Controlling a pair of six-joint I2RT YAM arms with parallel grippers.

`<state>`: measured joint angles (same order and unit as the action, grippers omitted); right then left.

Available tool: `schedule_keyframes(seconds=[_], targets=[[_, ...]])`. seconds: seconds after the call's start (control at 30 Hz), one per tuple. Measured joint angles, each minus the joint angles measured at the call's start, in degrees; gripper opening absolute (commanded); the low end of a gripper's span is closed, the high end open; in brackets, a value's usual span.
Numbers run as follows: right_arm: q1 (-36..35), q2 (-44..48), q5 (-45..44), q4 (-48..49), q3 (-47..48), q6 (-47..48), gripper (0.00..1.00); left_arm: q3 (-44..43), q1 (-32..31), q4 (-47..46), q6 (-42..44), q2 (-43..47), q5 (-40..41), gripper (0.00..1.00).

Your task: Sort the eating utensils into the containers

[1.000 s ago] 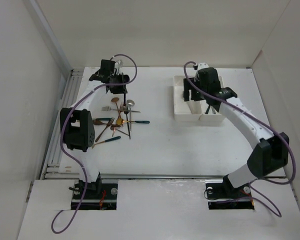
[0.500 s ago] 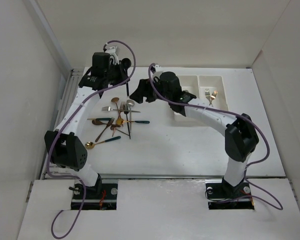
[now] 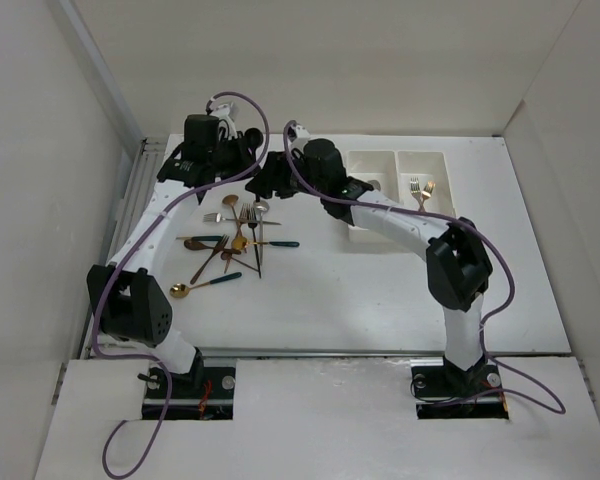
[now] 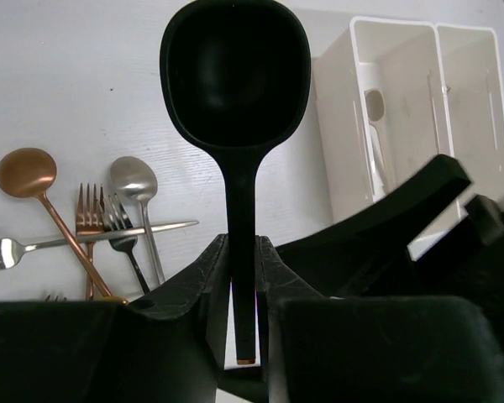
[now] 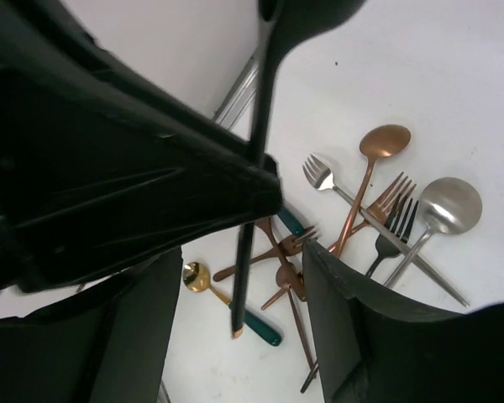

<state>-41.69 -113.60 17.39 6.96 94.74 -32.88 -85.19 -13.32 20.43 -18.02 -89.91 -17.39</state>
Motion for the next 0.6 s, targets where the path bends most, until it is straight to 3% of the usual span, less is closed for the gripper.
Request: schedule_keyframes(seconds=[0.1,0.13,0.17,0.27,0.33,0.37,0.4,0.5,0.53,0.6], targets=[[0.0,-1.7,-0.02,0.22,0.52,-0.92,0.56,0.0,0.04,-0.04,-0.52,0.11,-0.94,0.0],[0.0,-2.03,-0.02,0.11,0.52,-1.16,0.49,0.0,0.04,-0.09,-0.63,0.13,-1.31,0.0],[0.0,-2.38,-0.02,0.09,0.52,-1.77,0.26,0.0,0.04,-0.07,-0.76,0.15,-1.68,0.0],[0.0,-2.49,0.33,0.37,0.83,-2.43,0.0,0.02,0.02,-0.35,-0.98,0.17,-2.12,0.0],[0.0,-2.49,0.2,0.68,1.16,-2.95,0.0,0.07,0.04,-0.94,-1.01,0.39,-2.34,0.01],[0.0,-2.49,0.17,0.83,1.18,-3.06,0.0,0.07,0.17,-1.07,-0.96,0.5,-2.6,0.11],[0.0,-2.49,0.15,1.05,1.18,-3.08,0.0,0.07,0.2,-1.29,-0.72,0.55,-2.71,0.47],[0.48,-2.16,-0.42,1.22,0.2,-2.97,0.0,0.07,0.28,-1.84,0.98,0.57,-1.79,0.92],[0.87,-1.75,-0.68,1.36,-0.81,-3.04,0.0,0.04,0.5,-1.77,1.7,0.57,-1.6,1.0],[2.49,-0.09,-1.03,1.86,-4.26,-3.02,0.0,0.0,0.55,-1.33,3.26,0.5,-0.68,1.0]])
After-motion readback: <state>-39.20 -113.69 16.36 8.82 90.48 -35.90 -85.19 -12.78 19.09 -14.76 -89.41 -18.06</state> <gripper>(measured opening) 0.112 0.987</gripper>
